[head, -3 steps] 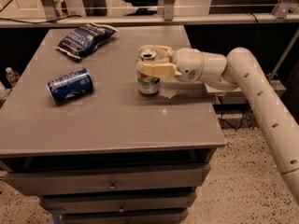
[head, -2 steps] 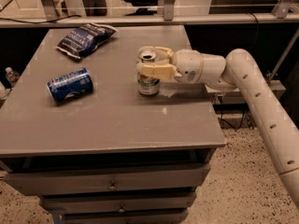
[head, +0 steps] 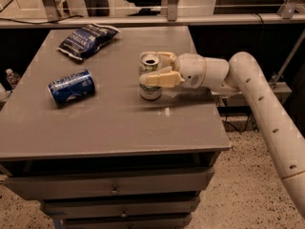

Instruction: Place 7up can upright

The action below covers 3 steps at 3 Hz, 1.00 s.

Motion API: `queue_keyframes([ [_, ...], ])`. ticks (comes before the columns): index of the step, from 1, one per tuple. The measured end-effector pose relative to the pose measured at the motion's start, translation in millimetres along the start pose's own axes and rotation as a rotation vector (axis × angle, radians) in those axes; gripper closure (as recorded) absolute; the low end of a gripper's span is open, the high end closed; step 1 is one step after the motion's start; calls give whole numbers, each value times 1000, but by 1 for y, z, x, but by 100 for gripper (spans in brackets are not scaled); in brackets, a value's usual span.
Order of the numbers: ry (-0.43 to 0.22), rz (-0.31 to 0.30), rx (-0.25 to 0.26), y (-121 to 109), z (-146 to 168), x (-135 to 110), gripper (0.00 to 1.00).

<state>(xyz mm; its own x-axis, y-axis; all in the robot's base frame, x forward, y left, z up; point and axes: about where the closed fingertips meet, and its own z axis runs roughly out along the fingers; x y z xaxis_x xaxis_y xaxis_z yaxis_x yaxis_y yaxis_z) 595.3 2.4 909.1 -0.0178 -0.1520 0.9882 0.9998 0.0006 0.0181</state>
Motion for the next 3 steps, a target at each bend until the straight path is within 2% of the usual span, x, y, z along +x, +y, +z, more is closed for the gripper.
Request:
queue_keyframes([
  [1,-5,4,6,-1,0,-3,0],
  [2,-15,-2,10,-3,1,0,0],
  [3,-44,-43,8,-7,-4,25,0],
])
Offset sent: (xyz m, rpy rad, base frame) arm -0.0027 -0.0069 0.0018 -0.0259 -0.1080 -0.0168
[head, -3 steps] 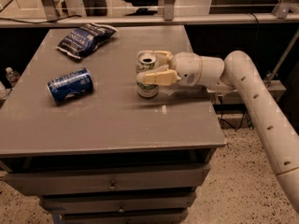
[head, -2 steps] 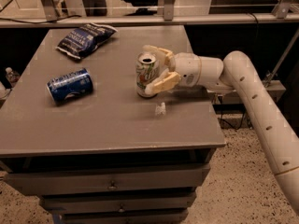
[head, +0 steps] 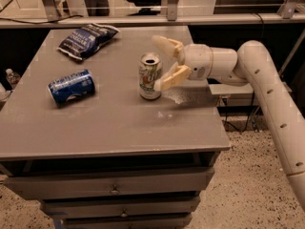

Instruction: Place 7up can upright

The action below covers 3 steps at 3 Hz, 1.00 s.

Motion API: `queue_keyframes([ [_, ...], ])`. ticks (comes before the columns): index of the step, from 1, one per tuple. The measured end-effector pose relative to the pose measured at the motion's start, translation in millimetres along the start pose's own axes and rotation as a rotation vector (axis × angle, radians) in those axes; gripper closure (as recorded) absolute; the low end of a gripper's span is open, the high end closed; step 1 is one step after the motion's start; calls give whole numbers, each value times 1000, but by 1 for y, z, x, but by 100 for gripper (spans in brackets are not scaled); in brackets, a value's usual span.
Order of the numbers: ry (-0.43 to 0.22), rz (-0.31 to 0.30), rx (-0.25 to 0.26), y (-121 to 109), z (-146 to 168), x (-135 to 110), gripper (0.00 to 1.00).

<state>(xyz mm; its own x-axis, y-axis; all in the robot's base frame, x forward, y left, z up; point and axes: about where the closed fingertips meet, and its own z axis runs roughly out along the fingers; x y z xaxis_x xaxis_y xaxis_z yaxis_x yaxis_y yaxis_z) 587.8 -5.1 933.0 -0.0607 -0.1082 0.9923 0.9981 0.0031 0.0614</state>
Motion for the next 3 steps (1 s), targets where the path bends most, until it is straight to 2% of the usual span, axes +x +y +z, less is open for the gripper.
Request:
queue_keyframes([
  [1,-56,-96,-19,-15,-16,55,0],
  [2,-134,-220,-93,-44,-38,127,0],
  [3,-146,-209,-101,-50,-37,138,0],
])
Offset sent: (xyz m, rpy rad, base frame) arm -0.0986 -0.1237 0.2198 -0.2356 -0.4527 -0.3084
